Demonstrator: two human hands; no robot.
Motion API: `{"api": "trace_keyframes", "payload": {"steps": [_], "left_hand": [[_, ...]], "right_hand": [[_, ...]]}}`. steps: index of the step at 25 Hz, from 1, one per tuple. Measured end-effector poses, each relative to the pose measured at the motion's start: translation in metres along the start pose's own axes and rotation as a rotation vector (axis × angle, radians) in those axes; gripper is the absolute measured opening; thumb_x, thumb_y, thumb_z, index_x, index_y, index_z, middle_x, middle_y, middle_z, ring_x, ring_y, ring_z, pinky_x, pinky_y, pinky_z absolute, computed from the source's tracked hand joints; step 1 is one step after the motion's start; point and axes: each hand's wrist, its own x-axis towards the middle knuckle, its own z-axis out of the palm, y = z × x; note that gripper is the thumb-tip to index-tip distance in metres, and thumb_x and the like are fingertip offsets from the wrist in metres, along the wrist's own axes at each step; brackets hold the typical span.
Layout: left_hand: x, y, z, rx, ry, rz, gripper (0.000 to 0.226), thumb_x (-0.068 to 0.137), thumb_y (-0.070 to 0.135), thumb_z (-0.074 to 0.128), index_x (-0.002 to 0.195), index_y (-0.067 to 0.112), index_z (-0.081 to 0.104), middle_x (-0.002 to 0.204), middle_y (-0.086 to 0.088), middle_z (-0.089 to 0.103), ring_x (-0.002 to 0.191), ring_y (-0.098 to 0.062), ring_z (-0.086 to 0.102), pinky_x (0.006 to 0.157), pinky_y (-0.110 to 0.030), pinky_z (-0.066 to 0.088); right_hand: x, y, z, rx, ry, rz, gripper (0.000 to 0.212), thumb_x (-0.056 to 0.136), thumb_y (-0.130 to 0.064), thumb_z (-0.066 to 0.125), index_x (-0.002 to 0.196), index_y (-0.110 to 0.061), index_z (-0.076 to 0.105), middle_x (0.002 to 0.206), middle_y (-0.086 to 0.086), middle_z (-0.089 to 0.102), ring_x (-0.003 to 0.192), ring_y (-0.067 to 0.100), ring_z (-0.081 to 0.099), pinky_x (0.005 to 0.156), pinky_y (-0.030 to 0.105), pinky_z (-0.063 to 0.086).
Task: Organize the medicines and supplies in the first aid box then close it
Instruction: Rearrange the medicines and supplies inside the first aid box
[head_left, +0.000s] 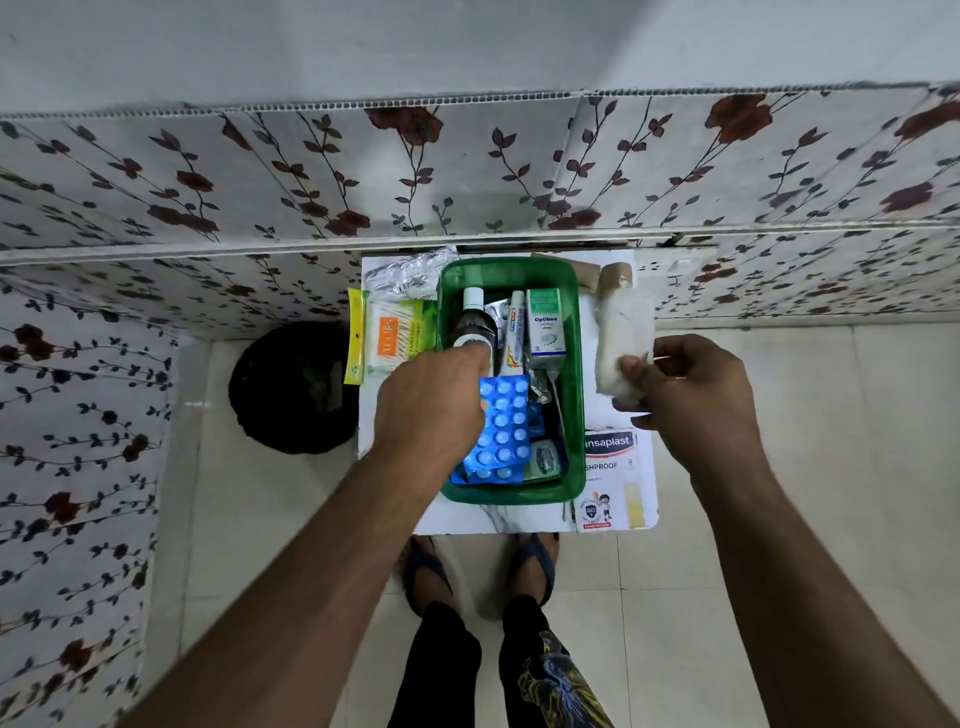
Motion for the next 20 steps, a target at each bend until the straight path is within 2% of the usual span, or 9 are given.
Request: {"api": "trace_keyframes", "payload": {"steps": [3,5,8,10,11,14,17,20], "left_hand": [[-0.001,0.008,0.004,0.303,0.002,0.064,0.015,0.079,0.008,0.067,0.091,0.017,0.063,0.086,-0.007,0.067,0.078,-0.028,0.06,0.059,-0.033,0.038],[-0.006,0.011,0.007,0.41,-0.006,0.105,0.015,0.078,0.01,0.071,0.093,0.014,0.068,0.094,-0.008,0.066,0.092,-0.027,0.057,0.068,-0.035,0.039],[-0.01,0.006,0.016,0.43,0.003,0.153,0.022,0.076,0.021,0.077,0.096,0.015,0.072,0.103,-0.006,0.061,0.102,-0.027,0.05,0.083,-0.036,0.04],[-0.009,-0.004,0.011,0.282,0.116,0.183,0.021,0.08,0.023,0.073,0.099,0.016,0.073,0.099,-0.006,0.062,0.097,-0.027,0.052,0.082,-0.038,0.042],[-0.007,-0.011,0.006,0.13,0.201,0.176,0.021,0.083,0.022,0.069,0.102,0.016,0.072,0.096,-0.006,0.062,0.094,-0.026,0.053,0.08,-0.038,0.043],[-0.004,-0.035,-0.007,-0.358,0.366,0.013,0.021,0.086,0.017,0.062,0.104,0.02,0.072,0.093,-0.001,0.062,0.082,-0.012,0.055,0.075,-0.031,0.046],[0.0,-0.057,-0.007,-0.469,0.403,-0.052,0.022,0.086,0.011,0.062,0.101,0.023,0.072,0.093,0.004,0.062,0.069,0.001,0.052,0.069,-0.021,0.044],[0.0,-0.068,-0.006,-0.486,0.375,-0.043,0.019,0.086,0.011,0.063,0.098,0.023,0.072,0.092,0.009,0.058,0.07,0.005,0.053,0.063,-0.006,0.036]], "right_hand": [[-0.004,-0.001,-0.002,-0.078,-0.003,-0.018,0.024,0.087,-0.025,0.071,0.106,-0.011,0.065,0.086,0.001,0.072,0.049,0.008,0.069,0.049,0.022,0.046],[-0.008,-0.005,-0.002,-0.103,0.001,-0.023,0.023,0.086,-0.026,0.072,0.104,-0.012,0.066,0.083,0.001,0.073,0.045,0.005,0.065,0.045,0.016,0.045],[-0.014,-0.009,0.003,-0.201,0.008,-0.042,0.011,0.084,-0.034,0.073,0.088,-0.027,0.065,0.081,-0.004,0.074,0.061,0.016,0.071,0.061,0.029,0.055],[-0.02,-0.011,0.01,-0.269,-0.005,-0.078,0.009,0.083,-0.036,0.072,0.086,-0.03,0.065,0.084,-0.005,0.075,0.068,0.021,0.072,0.07,0.038,0.058],[-0.022,-0.013,0.016,-0.298,-0.013,-0.107,0.012,0.083,-0.036,0.071,0.092,-0.029,0.068,0.085,-0.004,0.076,0.071,0.022,0.072,0.072,0.039,0.058],[-0.02,-0.025,0.045,-0.418,-0.024,-0.207,0.028,0.085,-0.032,0.069,0.11,-0.021,0.068,0.092,0.003,0.077,0.085,0.023,0.071,0.079,0.035,0.056],[-0.004,-0.036,0.082,-0.588,-0.034,-0.306,0.029,0.088,-0.026,0.064,0.114,-0.013,0.064,0.097,0.012,0.074,0.092,0.032,0.068,0.075,0.033,0.051],[0.006,-0.039,0.1,-0.795,-0.055,-0.389,0.03,0.09,-0.021,0.062,0.118,-0.011,0.057,0.099,0.014,0.071,0.094,0.035,0.066,0.067,0.033,0.043]]}}
